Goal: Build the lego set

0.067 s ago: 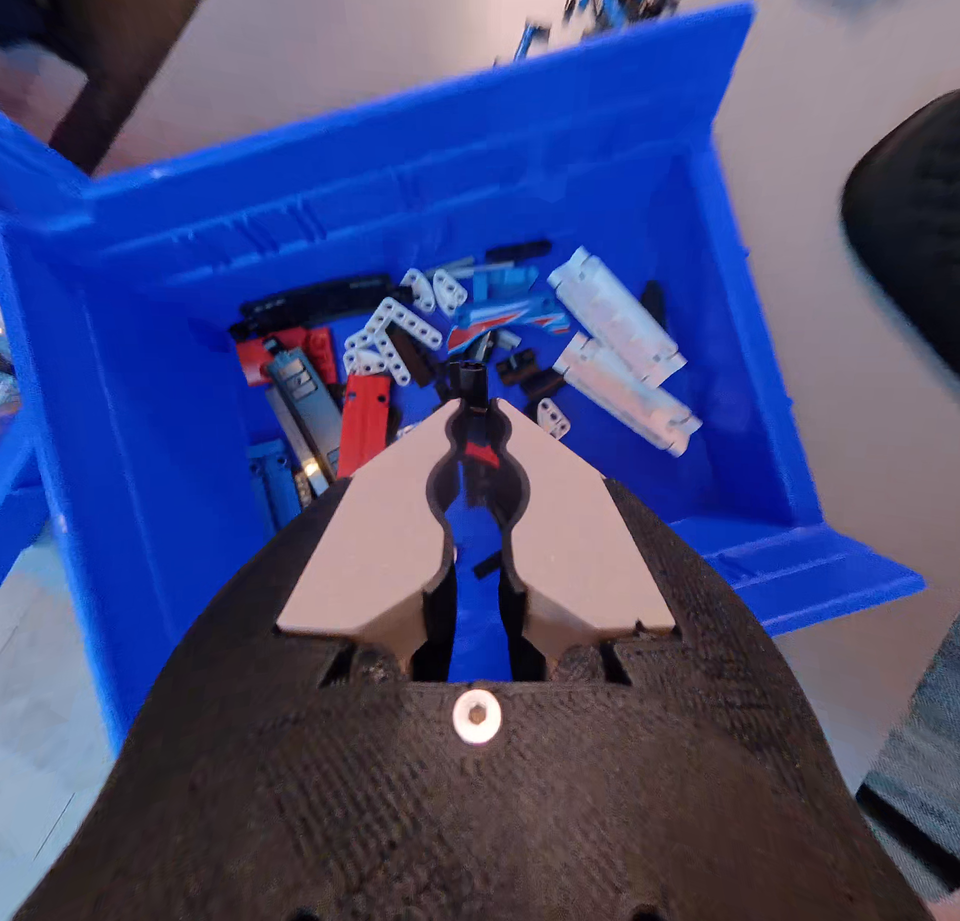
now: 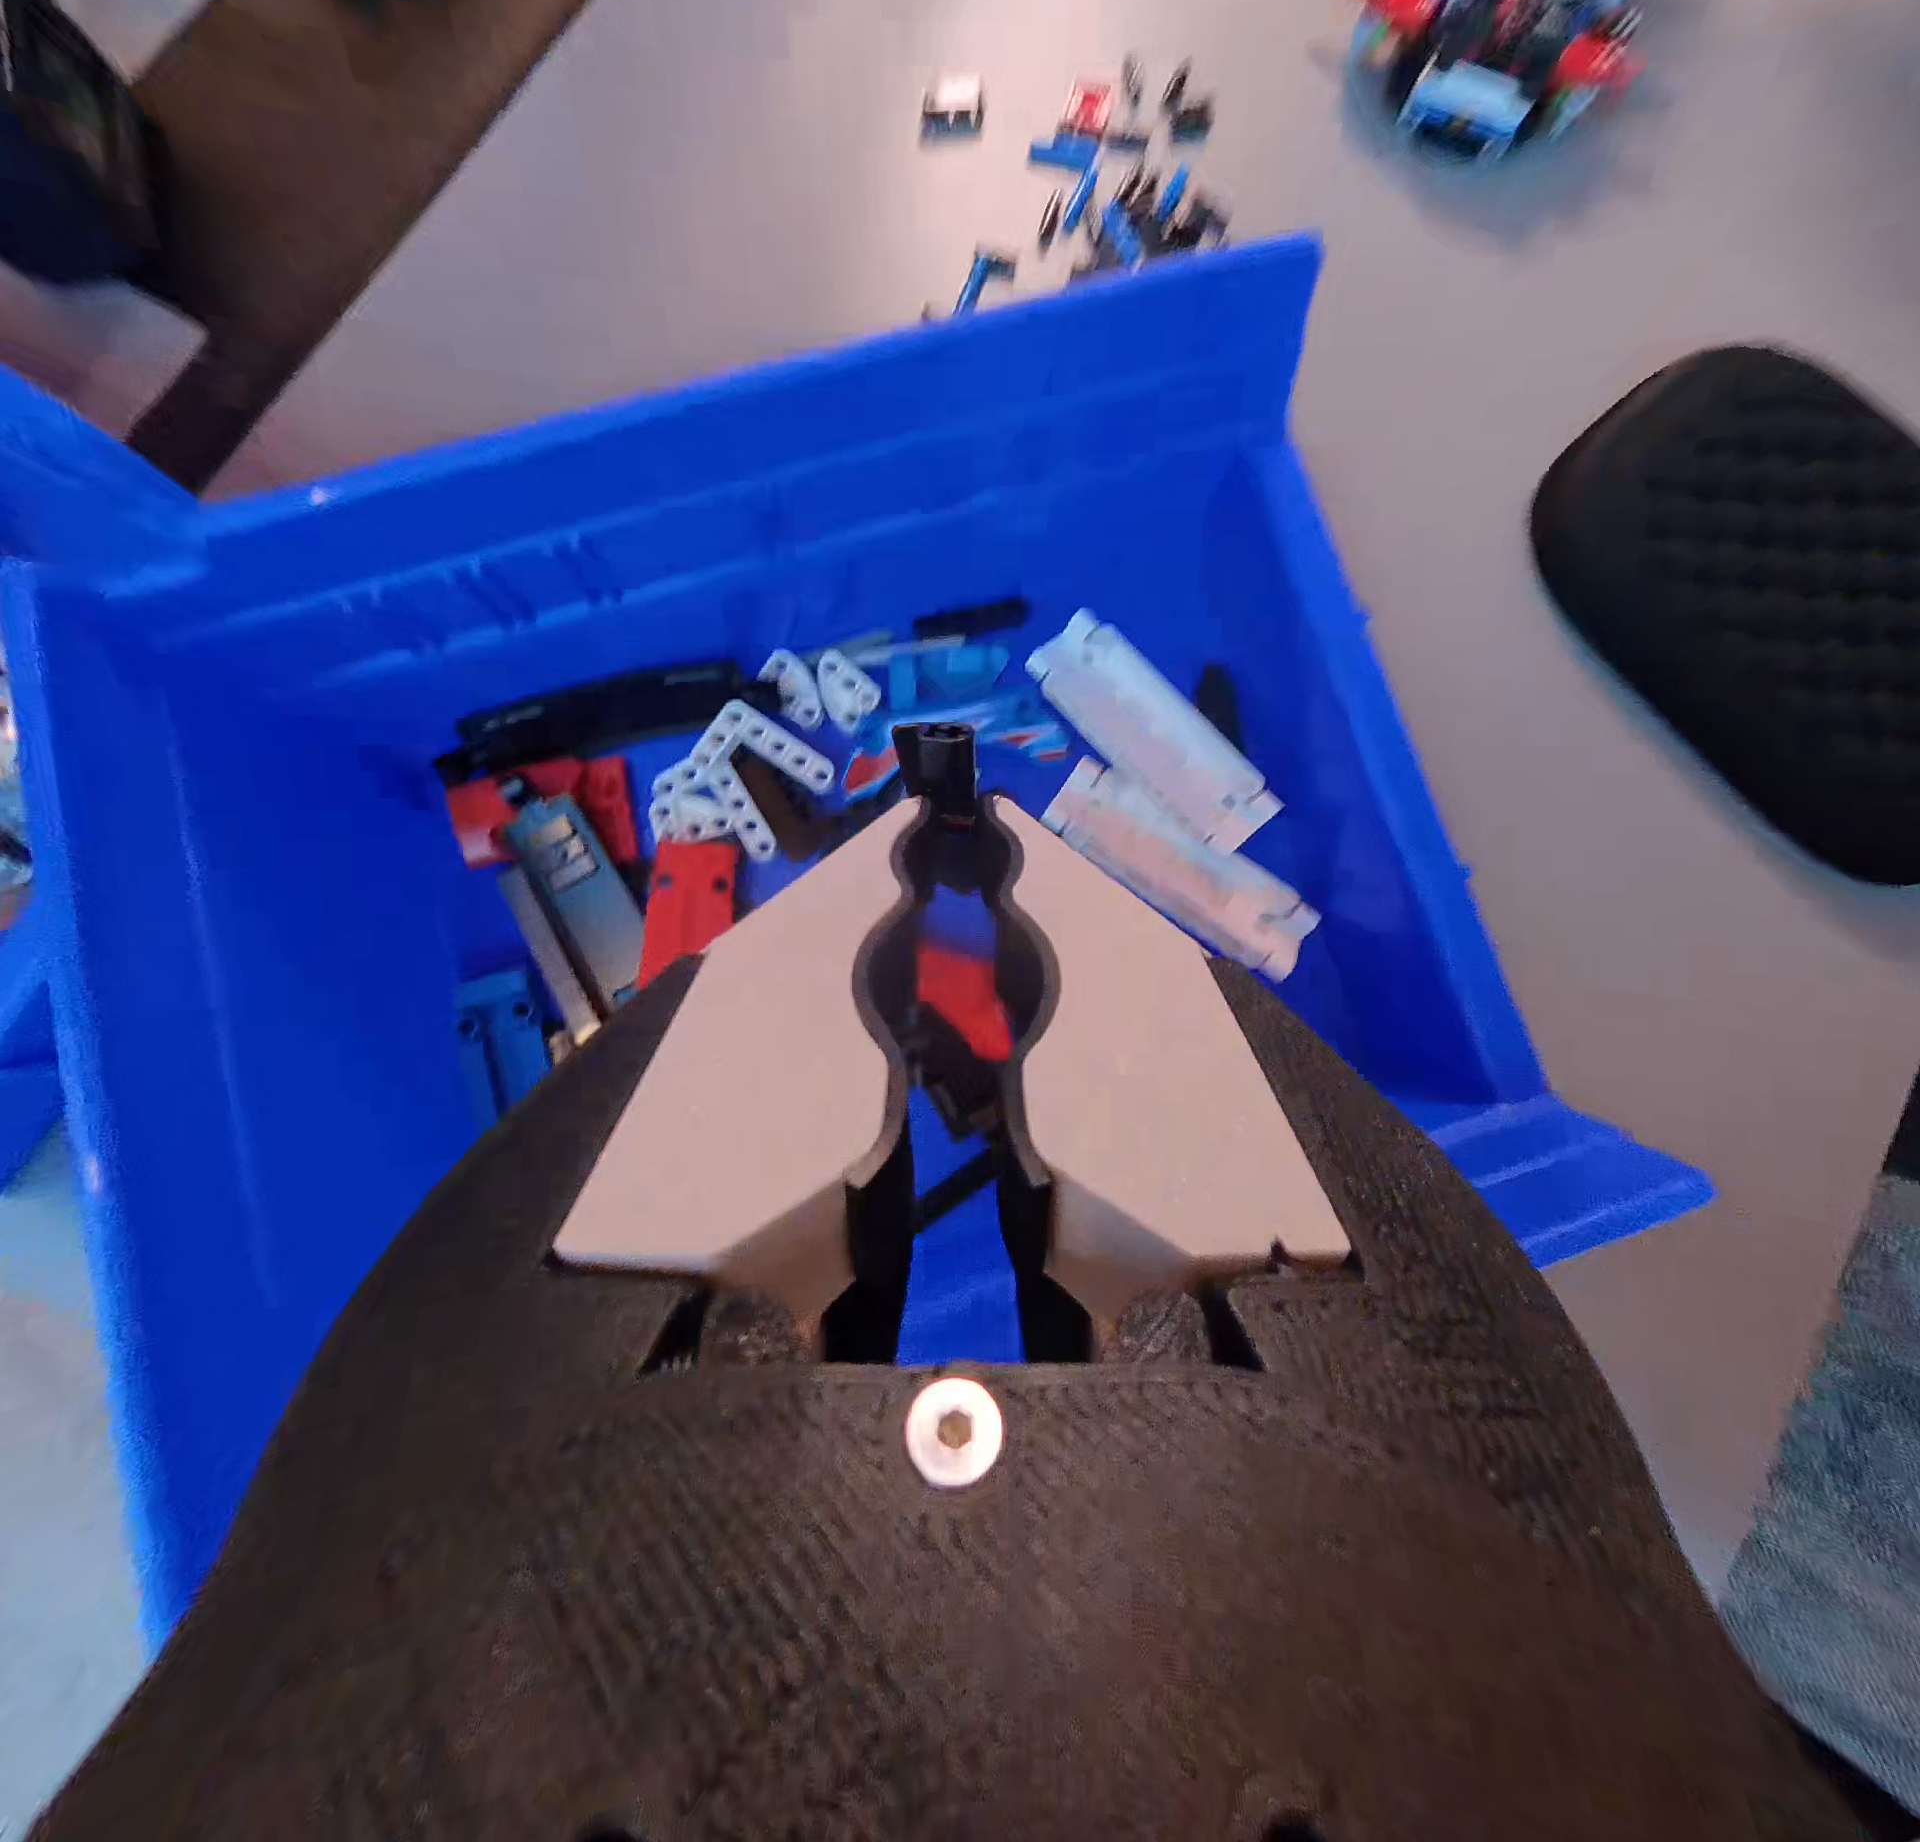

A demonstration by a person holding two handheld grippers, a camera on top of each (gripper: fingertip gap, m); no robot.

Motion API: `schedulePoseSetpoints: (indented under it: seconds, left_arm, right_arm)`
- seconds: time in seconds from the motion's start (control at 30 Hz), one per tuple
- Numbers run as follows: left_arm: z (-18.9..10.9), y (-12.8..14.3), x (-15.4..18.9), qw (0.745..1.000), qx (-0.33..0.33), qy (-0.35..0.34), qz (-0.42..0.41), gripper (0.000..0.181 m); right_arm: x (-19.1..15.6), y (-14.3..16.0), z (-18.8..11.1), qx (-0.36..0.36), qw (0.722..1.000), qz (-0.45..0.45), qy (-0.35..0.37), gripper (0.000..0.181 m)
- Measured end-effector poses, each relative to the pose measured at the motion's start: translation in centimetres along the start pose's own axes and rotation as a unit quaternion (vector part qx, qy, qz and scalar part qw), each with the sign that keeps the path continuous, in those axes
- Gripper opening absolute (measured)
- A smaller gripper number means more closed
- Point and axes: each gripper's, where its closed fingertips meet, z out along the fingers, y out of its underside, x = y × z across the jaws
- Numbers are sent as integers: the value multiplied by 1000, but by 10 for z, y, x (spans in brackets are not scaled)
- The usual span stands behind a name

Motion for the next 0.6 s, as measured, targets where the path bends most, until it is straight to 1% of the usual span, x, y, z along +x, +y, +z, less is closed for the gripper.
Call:
schedulePoseSetpoints:
  seconds: [0.1,0.17,0.23,0.3,0.4,0.5,0.6]
  left_arm:
    - [-13,-34,23,995,94,15,10,6]
    - [-24,-64,45,986,167,22,12,5]
    - [-35,-101,74,967,255,30,7,5]
    - [-39,-135,106,942,332,39,-4,5]
    - [-30,-172,154,893,438,97,-39,4]
    - [-8,-194,188,824,530,185,-76,4]
    - [21,-211,205,757,574,283,-131,4]
  right_arm:
    - [-1,-4,-3,7,1000,-1,-1,30]
    - [-2,-7,-5,15,1000,-1,-2,30]
    - [-5,-9,-6,25,1000,-1,-7,30]
    - [-11,-13,-5,39,999,-2,-17,30]
    - [-21,-27,-1,69,997,-7,-41,29]
    - [-34,-53,0,114,991,-8,-67,30]
    - [-47,-87,-5,162,983,-8,-88,29]
